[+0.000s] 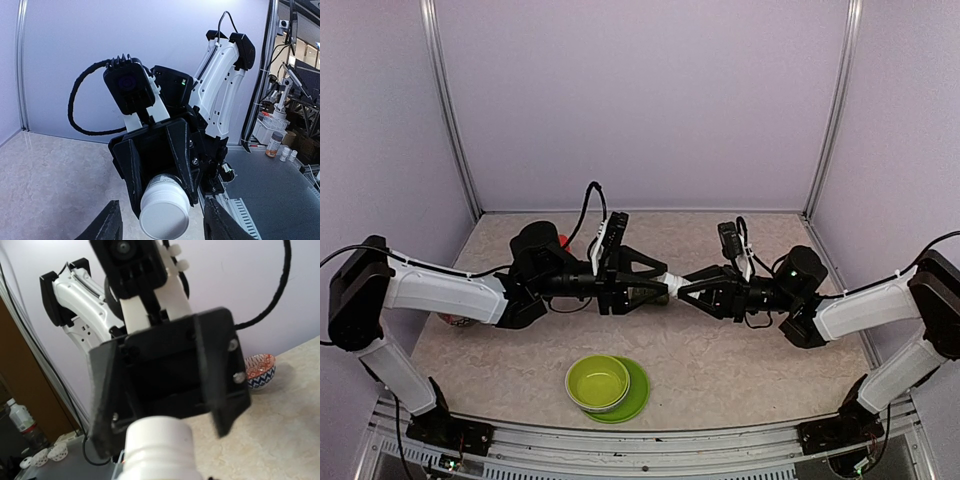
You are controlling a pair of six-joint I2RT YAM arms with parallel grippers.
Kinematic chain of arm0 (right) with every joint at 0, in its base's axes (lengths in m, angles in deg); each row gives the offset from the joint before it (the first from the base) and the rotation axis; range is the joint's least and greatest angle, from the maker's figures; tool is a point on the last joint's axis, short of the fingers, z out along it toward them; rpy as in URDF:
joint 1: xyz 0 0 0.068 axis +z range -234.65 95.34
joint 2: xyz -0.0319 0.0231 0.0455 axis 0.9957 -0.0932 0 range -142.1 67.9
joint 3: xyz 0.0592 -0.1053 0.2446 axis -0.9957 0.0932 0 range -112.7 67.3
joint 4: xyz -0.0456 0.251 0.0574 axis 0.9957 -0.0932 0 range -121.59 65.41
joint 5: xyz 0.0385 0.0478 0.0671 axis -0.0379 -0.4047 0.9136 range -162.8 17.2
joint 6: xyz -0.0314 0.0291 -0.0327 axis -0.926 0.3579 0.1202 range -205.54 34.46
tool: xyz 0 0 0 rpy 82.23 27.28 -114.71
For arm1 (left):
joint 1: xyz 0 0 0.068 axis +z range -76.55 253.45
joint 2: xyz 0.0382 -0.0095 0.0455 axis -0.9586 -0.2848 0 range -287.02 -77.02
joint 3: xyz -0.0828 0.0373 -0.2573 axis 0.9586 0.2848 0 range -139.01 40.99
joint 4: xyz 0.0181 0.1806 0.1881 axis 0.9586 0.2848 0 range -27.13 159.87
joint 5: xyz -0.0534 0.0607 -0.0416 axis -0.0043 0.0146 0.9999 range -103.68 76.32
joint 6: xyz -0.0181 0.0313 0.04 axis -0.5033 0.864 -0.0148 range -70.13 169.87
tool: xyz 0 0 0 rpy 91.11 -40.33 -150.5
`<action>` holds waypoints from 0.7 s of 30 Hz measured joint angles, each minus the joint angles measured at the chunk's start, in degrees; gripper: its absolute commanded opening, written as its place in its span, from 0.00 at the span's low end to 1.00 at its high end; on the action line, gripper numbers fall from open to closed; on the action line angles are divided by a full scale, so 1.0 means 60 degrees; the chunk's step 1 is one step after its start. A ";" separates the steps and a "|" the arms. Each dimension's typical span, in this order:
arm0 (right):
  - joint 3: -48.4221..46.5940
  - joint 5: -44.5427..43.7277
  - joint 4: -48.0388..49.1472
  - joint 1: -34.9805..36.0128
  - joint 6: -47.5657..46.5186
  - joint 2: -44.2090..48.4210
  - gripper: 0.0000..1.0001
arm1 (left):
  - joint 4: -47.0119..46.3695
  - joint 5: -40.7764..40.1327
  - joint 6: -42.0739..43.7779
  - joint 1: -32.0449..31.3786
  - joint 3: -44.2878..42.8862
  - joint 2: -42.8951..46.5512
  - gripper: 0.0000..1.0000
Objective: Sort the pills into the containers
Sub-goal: Unscrew the lid of the pill bottle from the pill bottle.
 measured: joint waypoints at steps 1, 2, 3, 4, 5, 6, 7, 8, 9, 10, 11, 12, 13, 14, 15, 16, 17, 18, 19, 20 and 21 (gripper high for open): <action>0.0000 0.0000 0.0004 0.0000 0.0000 0.0000 0.23 | 0.0029 0.0015 0.0025 -0.0011 0.0004 -0.0007 0.45; 0.0000 0.0004 0.0007 0.0000 0.0000 0.0000 0.23 | 0.0044 0.0026 0.0051 -0.0015 0.0004 -0.0011 0.43; 0.0000 0.0000 0.0018 0.0000 0.0000 -0.0004 0.23 | 0.0047 0.0033 0.0051 -0.0022 0.0000 -0.0022 0.42; 0.0000 0.0000 0.0025 0.0000 0.0000 -0.0004 0.23 | 0.0051 0.0047 0.0069 -0.0029 0.0000 -0.0029 0.40; 0.0000 0.0000 0.0029 0.0000 0.0004 -0.0007 0.23 | 0.0051 0.0058 0.0073 -0.0036 0.0000 -0.0047 0.37; 0.0000 0.0000 0.0029 0.0000 0.0004 -0.0007 0.23 | 0.0051 0.0069 0.0066 -0.0047 -0.0007 -0.0069 0.34; 0.0000 0.0000 0.0029 0.0000 0.0004 -0.0011 0.23 | 0.0058 0.0073 0.0076 -0.0058 -0.0015 -0.0098 0.32; 0.0000 0.0004 0.0029 0.0000 0.0007 -0.0011 0.23 | 0.0066 0.0084 0.0076 -0.0066 -0.0015 -0.0124 0.30; 0.0000 0.0011 0.0033 0.0000 0.0007 -0.0011 0.23 | 0.0076 0.0084 0.0076 -0.0066 -0.0015 -0.0142 0.25; 0.0000 0.0015 0.0029 0.0000 0.0007 -0.0011 0.23 | 0.0073 0.0091 0.0076 -0.0066 -0.0015 -0.0149 0.20; 0.0000 0.0018 0.0033 0.0000 0.0007 -0.0015 0.23 | 0.0069 0.0091 0.0080 -0.0062 -0.0015 -0.0149 0.16; 0.0000 0.0022 0.0040 0.0000 0.0004 -0.0015 0.23 | 0.0066 0.0087 0.0120 -0.0062 -0.0015 -0.0149 0.14; 0.0000 0.0025 0.0044 0.0000 0.0004 -0.0015 0.23 | 0.0066 0.0076 0.0076 -0.0062 -0.0022 -0.0153 0.13; 0.0000 0.0029 0.0047 0.0000 0.0007 -0.0015 0.23 | 0.0069 0.0080 0.0073 -0.0062 -0.0026 -0.0149 0.13; 0.0000 0.0025 0.0051 0.0000 0.0004 -0.0015 0.23 | 0.0069 0.0073 0.0069 -0.0062 -0.0026 -0.0153 0.13; 0.0000 0.0025 0.0051 0.0000 0.0000 -0.0015 0.23 | 0.0069 0.0058 0.0062 -0.0062 -0.0026 -0.0153 0.13; 0.0000 0.0025 0.0051 0.0000 0.0000 -0.0015 0.23 | 0.0066 0.0051 0.0033 -0.0062 -0.0026 -0.0153 0.13; 0.0000 0.0022 0.0055 -0.0004 -0.0004 -0.0015 0.23 | 0.0066 0.0036 0.0000 -0.0062 -0.0026 -0.0153 0.13; 0.0000 0.0018 0.0058 -0.0004 -0.0007 -0.0015 0.23 | 0.0066 0.0015 -0.0051 -0.0066 -0.0026 -0.0153 0.13; 0.0000 0.0004 0.0058 -0.0015 -0.0011 -0.0015 0.22 | 0.0066 -0.0025 -0.0113 -0.0069 -0.0026 -0.0153 0.13; 0.0000 -0.0015 0.0062 -0.0022 -0.0018 -0.0015 0.22 | 0.0069 -0.0095 -0.0175 -0.0076 -0.0026 -0.0153 0.14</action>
